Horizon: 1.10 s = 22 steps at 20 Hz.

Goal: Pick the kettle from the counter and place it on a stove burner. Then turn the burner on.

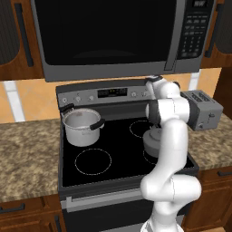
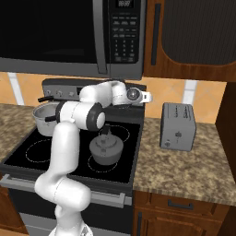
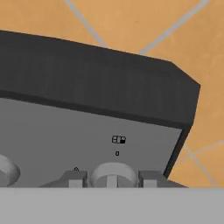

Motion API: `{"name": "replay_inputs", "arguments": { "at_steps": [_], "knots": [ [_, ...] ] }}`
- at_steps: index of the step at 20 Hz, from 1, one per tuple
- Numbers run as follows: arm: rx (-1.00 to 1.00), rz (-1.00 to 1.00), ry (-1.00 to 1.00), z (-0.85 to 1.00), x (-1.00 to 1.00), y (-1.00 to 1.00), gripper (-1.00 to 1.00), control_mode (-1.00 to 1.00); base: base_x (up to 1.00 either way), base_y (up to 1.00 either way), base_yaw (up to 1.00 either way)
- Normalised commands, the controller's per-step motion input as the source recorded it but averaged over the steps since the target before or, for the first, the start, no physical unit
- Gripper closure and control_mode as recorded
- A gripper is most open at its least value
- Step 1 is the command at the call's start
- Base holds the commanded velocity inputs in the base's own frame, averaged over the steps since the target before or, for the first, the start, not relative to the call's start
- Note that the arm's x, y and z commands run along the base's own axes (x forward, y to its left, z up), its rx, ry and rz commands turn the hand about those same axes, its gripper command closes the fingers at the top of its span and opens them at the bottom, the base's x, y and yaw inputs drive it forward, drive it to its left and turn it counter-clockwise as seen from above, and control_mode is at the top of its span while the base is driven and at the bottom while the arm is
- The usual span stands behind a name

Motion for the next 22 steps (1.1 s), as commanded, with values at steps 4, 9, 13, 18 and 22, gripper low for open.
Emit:
{"name": "replay_inputs", "arguments": {
  "at_steps": [4,9,13,18,22],
  "knots": [
    [-0.33,0.26,-0.05,0.0,0.08,0.02,1.0,-1.0,0.0,0.0,0.0],
    [-0.32,0.25,0.0,0.0,0.21,0.07,1.0,-1.0,0.0,0.0,0.0],
    [-0.3,0.26,-0.05,0.0,0.24,0.08,1.0,-1.0,0.0,0.0,0.0],
    [-0.34,0.25,-0.12,0.0,0.29,0.27,1.0,-1.0,0.0,0.0,0.0],
    [-0.36,0.28,-0.26,-0.02,0.11,0.31,1.0,-1.0,0.0,0.0,0.0]
  ]
}}
